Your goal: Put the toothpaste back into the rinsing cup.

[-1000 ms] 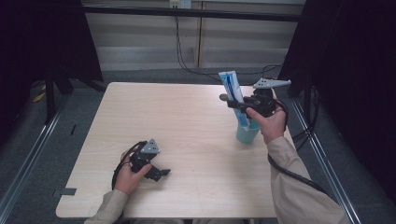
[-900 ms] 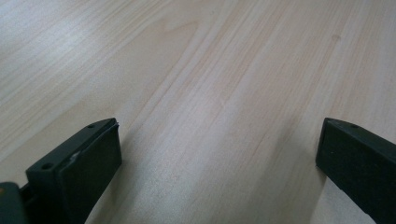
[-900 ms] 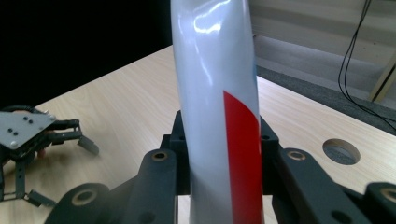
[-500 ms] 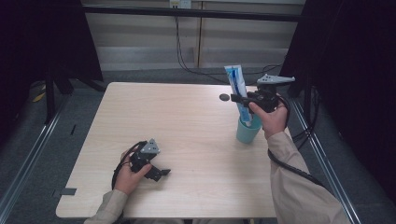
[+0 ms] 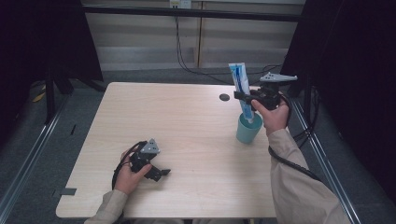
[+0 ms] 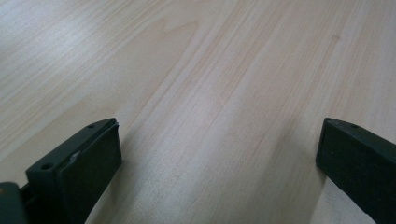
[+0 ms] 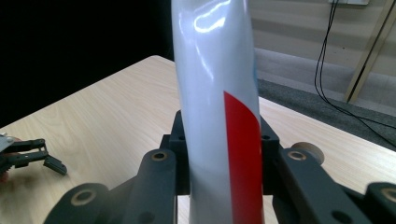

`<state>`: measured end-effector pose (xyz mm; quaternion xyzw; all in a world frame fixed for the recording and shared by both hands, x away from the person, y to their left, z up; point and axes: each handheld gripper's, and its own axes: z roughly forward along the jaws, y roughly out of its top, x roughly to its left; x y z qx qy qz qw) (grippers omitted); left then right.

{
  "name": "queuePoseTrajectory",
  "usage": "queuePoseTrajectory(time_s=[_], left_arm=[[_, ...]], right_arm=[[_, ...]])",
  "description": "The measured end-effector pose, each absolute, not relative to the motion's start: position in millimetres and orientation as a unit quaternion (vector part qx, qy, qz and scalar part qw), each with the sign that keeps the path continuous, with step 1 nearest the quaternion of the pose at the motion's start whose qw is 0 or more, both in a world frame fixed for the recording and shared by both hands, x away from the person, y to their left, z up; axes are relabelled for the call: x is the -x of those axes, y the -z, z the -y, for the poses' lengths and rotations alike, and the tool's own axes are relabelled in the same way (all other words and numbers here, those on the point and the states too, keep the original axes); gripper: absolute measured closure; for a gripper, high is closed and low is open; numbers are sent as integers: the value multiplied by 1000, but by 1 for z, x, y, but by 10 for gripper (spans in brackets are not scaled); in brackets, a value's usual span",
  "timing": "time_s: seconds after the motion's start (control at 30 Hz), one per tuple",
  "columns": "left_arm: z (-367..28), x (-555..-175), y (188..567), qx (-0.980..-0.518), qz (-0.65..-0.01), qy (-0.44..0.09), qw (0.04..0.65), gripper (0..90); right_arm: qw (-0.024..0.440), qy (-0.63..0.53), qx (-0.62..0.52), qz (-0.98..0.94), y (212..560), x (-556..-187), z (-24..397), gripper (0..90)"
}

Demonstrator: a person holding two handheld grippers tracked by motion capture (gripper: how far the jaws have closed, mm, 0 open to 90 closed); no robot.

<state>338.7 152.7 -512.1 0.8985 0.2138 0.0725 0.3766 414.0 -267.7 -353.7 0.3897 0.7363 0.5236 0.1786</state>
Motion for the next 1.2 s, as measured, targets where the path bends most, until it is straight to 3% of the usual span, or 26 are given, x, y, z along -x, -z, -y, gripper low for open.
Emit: queuePoseTrajectory(time_s=[1.2], left_arm=[[-153, -339, 512, -899, -214, -71, 376, 0]], right_arm=[[210, -514, -424, -716, 392, -418, 294, 676]])
